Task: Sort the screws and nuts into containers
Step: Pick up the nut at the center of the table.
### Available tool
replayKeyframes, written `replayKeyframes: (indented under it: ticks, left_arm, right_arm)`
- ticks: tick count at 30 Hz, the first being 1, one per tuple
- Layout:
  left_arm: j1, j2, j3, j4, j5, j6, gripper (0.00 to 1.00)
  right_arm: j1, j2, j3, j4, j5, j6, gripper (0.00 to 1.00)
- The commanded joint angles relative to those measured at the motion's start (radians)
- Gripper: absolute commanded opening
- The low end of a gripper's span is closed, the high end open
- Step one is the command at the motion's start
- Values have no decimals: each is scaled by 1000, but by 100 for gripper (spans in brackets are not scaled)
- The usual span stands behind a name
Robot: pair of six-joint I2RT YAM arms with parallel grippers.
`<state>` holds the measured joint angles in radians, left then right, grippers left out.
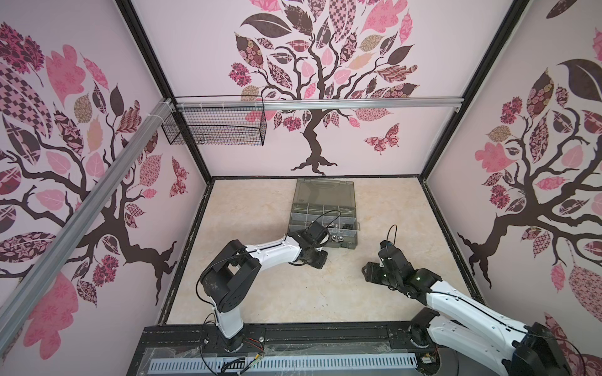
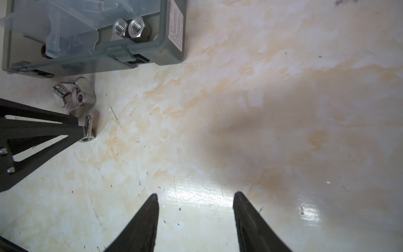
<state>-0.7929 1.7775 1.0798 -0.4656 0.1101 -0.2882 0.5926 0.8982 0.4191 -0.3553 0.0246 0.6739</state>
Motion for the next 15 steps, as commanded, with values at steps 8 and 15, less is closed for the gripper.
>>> replayKeyframes:
  ticks: [8, 15]
  left_arm:
    - [-2, 3, -57, 24, 14, -14, 27]
    - [-6, 20, -55, 28, 12, -15, 21]
  right_arm:
    - [0, -8, -4, -8, -3, 7, 58]
    - [1, -16, -9, -15, 0, 11, 58]
